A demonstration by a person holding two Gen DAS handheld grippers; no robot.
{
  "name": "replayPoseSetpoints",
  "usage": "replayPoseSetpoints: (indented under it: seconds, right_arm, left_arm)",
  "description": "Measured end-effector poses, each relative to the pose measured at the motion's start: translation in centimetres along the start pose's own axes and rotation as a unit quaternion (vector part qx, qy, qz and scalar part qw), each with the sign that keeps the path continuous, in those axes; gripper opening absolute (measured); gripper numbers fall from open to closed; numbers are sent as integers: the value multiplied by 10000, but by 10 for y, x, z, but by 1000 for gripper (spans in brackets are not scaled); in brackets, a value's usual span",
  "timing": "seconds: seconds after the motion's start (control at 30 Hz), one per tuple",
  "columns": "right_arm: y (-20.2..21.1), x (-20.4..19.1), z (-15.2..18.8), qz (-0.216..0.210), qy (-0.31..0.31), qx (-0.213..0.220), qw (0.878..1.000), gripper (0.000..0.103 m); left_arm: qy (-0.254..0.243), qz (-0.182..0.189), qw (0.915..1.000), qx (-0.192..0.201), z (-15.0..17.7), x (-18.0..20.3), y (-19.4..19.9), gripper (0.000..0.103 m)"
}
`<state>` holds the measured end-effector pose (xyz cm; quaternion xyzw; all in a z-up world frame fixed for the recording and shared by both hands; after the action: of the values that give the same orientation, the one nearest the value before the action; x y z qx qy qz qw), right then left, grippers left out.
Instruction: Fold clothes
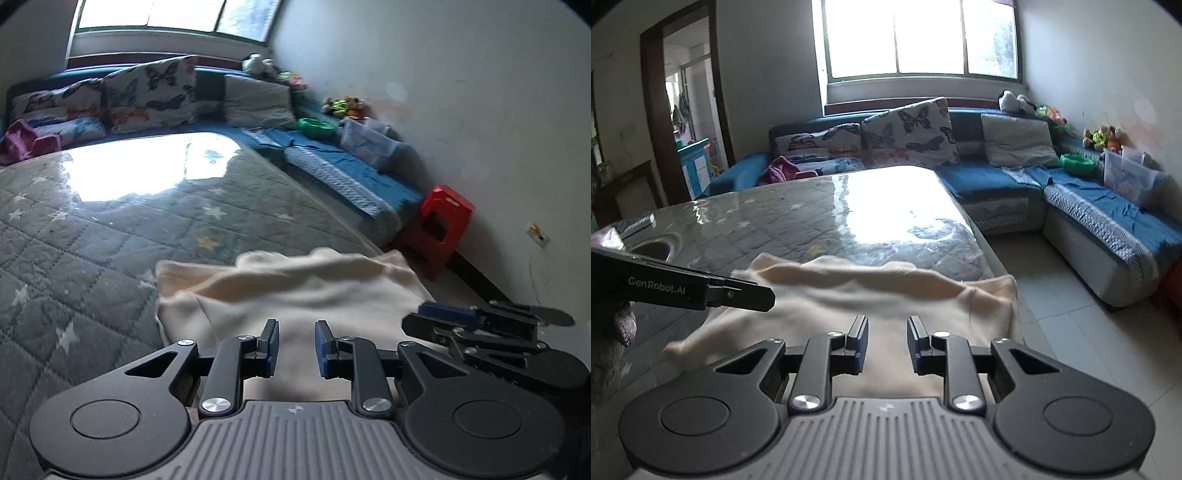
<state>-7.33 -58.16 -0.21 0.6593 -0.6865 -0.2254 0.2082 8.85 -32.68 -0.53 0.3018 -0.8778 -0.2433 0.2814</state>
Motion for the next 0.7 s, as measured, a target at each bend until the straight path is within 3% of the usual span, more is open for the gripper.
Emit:
replayPoseSetpoints:
  seconds: [0.13, 0.33, 0.6, 0.7]
  right_arm:
    - [17, -3, 12, 169, 125, 106, 9997, 22]
    - [12, 3, 38, 215, -23, -74, 9997, 22]
    - [25, 12, 25, 300, -72, 122, 9994, 23]
    - [14, 23, 31, 391, -156, -48, 9991, 23]
  left_arm:
    - [-167, -16, 9999, -1, 19, 10, 10, 22]
    - [-128, -6, 9999, -110, 42, 9, 7, 22]
    - [-61, 6, 10000, 64, 39, 8, 21, 24]
    - [53, -47, 10000, 27, 43, -1, 22, 24]
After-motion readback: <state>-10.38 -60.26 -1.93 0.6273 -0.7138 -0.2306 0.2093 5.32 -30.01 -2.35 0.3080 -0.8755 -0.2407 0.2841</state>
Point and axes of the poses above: each gripper's, at about its wrist camera, not at the fingertips, and y roughly against the way its jaws point, x to its right, z to its underside, the point moved 8 cm from there along -y, roughly the way its jaws point, and after that the axes turned 5 degrees about z, right-handed, at the moved point
